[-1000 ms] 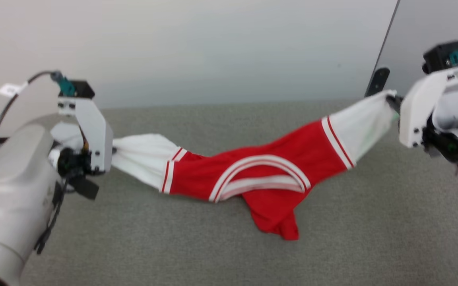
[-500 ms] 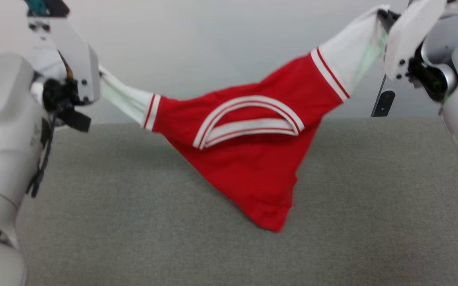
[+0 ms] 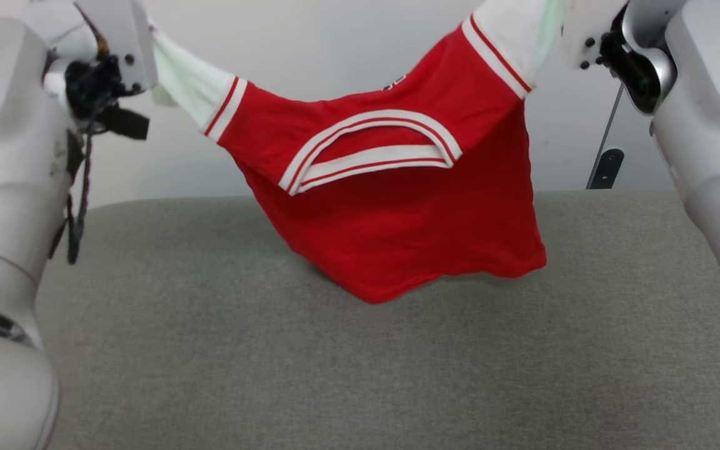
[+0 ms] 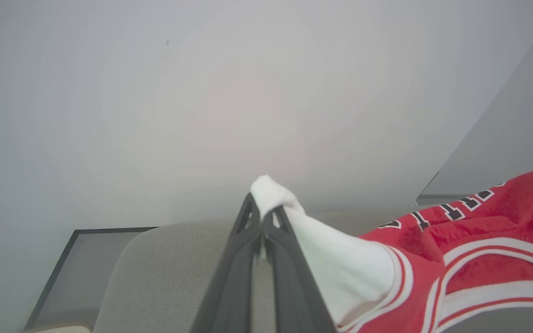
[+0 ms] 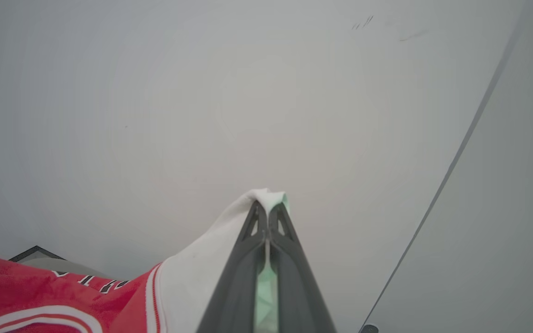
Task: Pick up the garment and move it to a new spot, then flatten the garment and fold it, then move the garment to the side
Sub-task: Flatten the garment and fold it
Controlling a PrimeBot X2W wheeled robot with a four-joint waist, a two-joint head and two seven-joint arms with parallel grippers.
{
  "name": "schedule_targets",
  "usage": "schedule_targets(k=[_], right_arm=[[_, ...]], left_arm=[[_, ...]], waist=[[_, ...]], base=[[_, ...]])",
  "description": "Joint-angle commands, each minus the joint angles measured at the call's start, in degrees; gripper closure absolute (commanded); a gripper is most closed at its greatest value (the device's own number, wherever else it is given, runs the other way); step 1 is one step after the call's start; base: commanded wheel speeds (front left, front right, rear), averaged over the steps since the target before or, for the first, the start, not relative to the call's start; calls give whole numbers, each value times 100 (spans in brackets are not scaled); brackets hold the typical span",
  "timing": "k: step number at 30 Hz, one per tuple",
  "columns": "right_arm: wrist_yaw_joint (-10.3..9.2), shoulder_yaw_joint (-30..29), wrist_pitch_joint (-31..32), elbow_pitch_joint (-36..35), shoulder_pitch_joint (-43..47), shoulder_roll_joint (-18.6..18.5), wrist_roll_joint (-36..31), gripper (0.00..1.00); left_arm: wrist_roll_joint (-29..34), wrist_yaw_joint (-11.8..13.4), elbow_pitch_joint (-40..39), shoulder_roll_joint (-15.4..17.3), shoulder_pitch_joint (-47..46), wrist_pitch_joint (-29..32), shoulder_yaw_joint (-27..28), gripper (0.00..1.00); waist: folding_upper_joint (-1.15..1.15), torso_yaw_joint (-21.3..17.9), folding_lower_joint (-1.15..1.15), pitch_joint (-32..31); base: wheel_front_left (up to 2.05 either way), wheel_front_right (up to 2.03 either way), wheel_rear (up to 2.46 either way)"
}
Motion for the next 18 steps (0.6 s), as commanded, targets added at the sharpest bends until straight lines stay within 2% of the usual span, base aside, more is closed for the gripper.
schedule_targets(k=[1,6,11,16,18], right_arm=[[-9,-20,-46,33,-76,32,-73,100],[-9,-80,-192,188,-240,127,-122,100],[-9,-212,-341,273,-383,63,-225,100],[-9,-425,-582,305,-537,37,-337,100],[-9,-521,-721,300,-767,8,-412,100]], left_arm=[[-14,16,17,-30,-54,-64,18,100],[-35,-42,97,-172,-234,-313,51,100],[12,-100,146,-240,-403,-567,36,100],[-59,-63,183,-279,-687,-912,156,100],[-58,-36,180,-254,-986,-1021,202,100]], waist=[[0,14,0,10],[0,59,0,131],[0,82,0,431],[0,57,0,911],[0,43,0,1285]], base=[[0,0,0],[0,0,0],[0,0,0],[0,0,0],[0,0,0]])
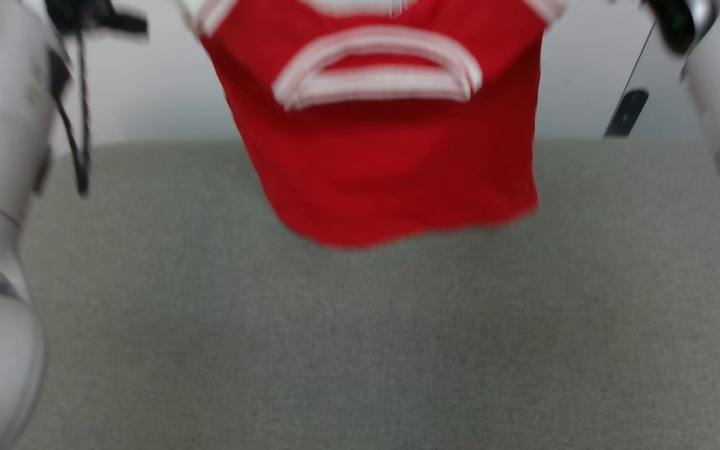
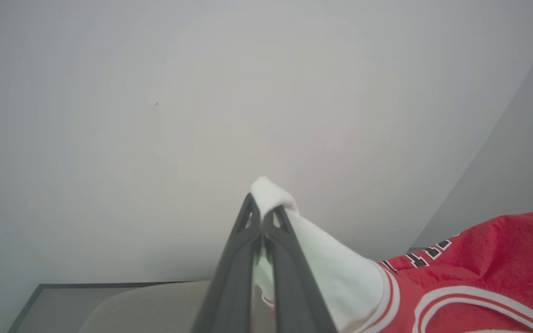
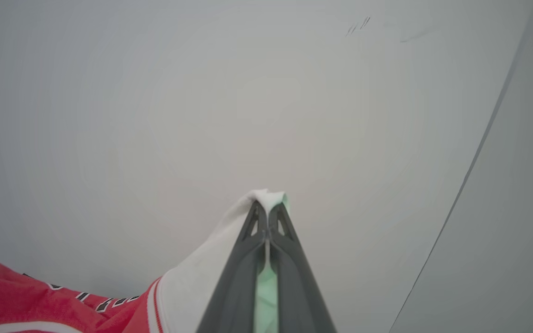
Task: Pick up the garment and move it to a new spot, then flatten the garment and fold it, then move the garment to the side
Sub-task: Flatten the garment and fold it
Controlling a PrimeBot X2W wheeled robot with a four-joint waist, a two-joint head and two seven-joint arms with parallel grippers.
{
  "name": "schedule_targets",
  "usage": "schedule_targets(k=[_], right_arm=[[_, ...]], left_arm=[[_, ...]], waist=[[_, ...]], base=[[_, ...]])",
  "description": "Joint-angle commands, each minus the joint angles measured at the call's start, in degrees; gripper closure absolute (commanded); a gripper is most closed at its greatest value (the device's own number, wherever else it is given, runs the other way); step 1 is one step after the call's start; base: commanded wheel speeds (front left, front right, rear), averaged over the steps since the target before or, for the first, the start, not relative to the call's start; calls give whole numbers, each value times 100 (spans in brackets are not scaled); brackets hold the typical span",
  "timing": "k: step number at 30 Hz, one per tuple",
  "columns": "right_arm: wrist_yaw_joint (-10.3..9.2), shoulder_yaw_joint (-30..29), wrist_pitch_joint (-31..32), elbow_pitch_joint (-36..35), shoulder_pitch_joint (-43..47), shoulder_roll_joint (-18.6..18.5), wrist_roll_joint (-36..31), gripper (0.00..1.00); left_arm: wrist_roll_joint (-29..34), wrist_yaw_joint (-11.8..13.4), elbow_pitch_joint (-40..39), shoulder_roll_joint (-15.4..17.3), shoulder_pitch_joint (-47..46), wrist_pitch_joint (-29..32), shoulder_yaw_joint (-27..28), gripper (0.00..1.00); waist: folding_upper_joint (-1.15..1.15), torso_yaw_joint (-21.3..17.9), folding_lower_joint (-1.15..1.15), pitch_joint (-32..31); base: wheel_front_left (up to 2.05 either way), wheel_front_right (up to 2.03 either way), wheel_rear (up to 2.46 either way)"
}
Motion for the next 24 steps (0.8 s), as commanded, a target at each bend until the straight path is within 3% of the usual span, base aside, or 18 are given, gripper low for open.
schedule_targets(k=[1,10,15,20,24], right_arm=[[-9,-53,-84,-14,-172,-5,-83,100],[-9,-637,-861,-8,-799,-147,-573,100],[-9,-1206,-1045,-10,-1072,-262,-1061,100],[-9,-2285,-1051,-999,-1157,-422,-1864,100],[-9,-3281,-1048,-1732,-934,-132,-2670,100]], left_arm=[[14,44,-9,8,-201,-72,20,100],[88,162,-18,86,-1463,-845,184,100],[-6,192,22,-52,-1937,-1088,313,100],[-72,142,21,-195,-2496,-1230,425,100],[-195,119,34,-328,-2736,-1430,566,100]], waist=[[0,-34,0,659],[0,-131,0,1878],[0,-138,0,2339],[0,-47,0,2922],[0,28,0,3304]], base=[[0,0,0],[0,0,0],[0,0,0],[0,0,0],[0,0,0]])
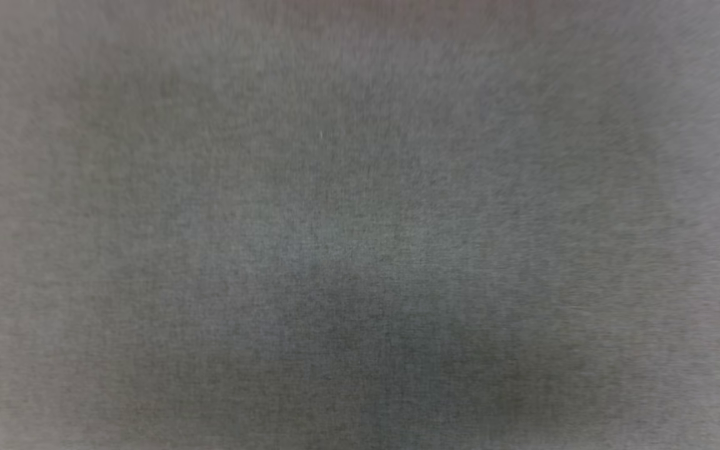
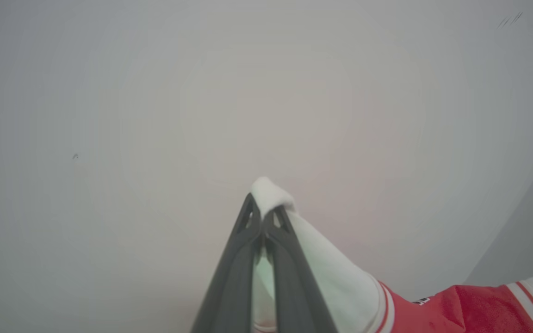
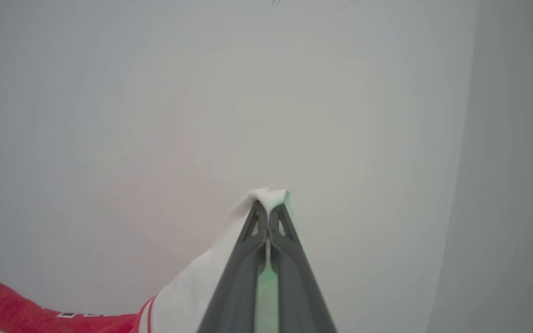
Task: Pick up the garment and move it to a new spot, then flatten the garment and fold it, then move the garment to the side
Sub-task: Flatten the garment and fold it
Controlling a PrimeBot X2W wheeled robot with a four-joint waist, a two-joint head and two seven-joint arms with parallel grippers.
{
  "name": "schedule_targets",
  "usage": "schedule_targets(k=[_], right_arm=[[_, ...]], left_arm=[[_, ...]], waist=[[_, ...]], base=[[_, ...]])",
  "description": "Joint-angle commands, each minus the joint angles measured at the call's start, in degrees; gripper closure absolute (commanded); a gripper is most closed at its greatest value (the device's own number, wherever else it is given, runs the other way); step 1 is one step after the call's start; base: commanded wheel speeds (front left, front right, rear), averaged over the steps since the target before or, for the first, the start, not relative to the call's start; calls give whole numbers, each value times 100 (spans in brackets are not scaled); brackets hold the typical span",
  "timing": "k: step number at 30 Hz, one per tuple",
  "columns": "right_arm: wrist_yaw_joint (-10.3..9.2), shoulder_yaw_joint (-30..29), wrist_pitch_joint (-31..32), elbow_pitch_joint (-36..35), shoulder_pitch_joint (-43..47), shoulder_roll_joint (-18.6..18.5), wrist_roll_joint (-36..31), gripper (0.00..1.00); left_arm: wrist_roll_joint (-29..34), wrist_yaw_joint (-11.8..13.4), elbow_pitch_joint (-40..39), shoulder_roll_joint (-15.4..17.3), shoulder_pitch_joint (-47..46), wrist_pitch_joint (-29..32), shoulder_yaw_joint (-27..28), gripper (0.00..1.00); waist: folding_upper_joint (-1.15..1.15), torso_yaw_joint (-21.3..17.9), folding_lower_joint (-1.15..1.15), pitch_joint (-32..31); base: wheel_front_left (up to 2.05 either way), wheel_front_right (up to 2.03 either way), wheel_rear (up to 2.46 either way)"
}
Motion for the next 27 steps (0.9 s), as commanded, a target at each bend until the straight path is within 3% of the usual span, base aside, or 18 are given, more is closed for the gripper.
schedule_targets(k=[1,6,11,20,27], right_arm=[[-9,-139,-9,-110,117,156,-208,100],[-9,-553,-10,-139,238,437,-722,100],[-9,-375,-10,123,295,535,-847,100],[-9,345,117,1289,439,424,-302,100],[-9,827,968,1654,693,220,199,100]], left_arm=[[65,-56,13,-49,-6,16,-60,100],[53,-197,40,-70,158,12,-113,100],[154,-295,75,18,444,73,-277,100],[-29,-359,115,249,1368,519,-314,100],[-164,-372,136,282,1960,865,-335,100]], waist=[[0,93,0,653],[0,166,0,900],[0,235,0,933],[0,273,0,338],[0,355,0,-196]], base=[[0,0,0],[0,0,0],[0,0,0],[0,0,0],[0,0,0]])
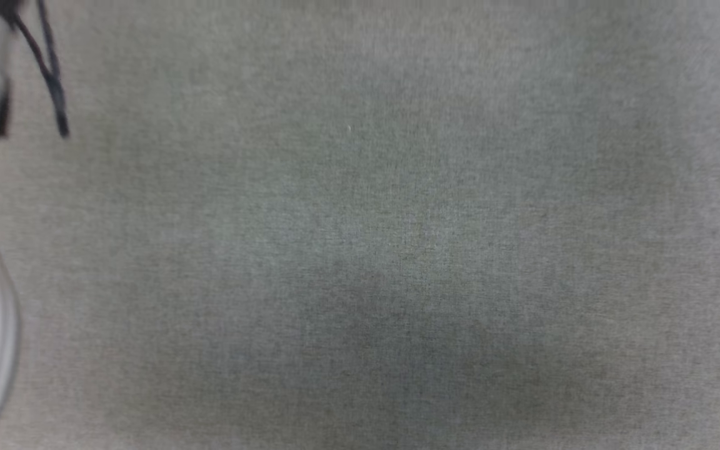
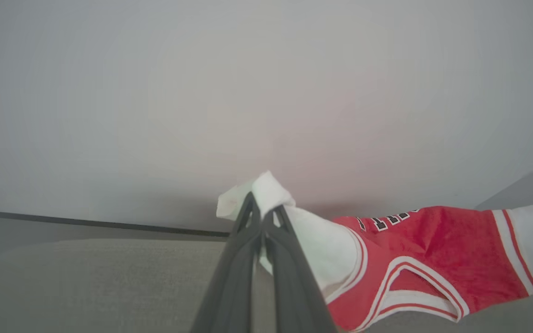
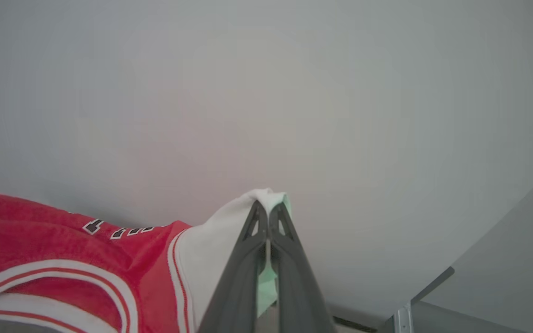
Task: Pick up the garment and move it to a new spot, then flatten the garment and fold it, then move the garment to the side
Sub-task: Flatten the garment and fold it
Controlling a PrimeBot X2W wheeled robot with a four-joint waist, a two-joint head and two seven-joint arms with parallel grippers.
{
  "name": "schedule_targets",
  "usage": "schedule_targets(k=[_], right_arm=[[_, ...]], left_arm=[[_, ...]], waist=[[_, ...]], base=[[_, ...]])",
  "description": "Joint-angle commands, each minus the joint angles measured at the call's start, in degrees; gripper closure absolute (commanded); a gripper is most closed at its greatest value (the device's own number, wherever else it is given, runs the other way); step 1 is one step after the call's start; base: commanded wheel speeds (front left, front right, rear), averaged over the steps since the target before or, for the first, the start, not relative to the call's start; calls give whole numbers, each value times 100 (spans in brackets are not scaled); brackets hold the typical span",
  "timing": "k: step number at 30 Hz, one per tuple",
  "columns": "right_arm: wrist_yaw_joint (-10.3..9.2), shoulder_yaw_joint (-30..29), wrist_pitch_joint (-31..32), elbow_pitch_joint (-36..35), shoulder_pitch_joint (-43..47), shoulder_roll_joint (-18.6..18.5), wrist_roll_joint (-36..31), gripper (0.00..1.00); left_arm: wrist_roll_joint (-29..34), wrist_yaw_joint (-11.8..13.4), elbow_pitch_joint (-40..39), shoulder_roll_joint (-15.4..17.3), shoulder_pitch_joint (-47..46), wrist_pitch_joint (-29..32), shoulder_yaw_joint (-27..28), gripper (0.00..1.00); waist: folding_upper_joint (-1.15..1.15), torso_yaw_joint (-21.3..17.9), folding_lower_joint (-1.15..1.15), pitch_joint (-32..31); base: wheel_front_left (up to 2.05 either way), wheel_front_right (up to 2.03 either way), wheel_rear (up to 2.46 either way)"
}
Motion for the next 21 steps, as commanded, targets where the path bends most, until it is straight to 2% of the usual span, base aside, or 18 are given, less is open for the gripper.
schedule_targets(k=[1,5,11,16,21], right_arm=[[-9,164,212,28,132,-21,119,100],[-9,675,593,61,472,-11,531,100],[-9,1456,753,-236,1218,-213,1274,100],[-9,1977,964,-635,1860,-443,1861,100],[-9,2550,1507,-1314,2655,-869,2686,100]], left_arm=[[-54,-22,12,-4,171,83,-12,100],[-100,-34,15,-62,540,198,-58,100],[-170,-36,-147,-69,1219,159,-136,100],[-239,-38,-355,36,1776,165,-222,100],[-384,-39,-608,184,2445,200,-278,100]], waist=[[0,80,0,-361],[0,146,0,-585],[0,218,0,-1044],[0,249,0,-1402],[0,279,0,-1837]], base=[[0,0,0],[0,0,0],[0,0,0],[0,0,0],[0,0,0]])
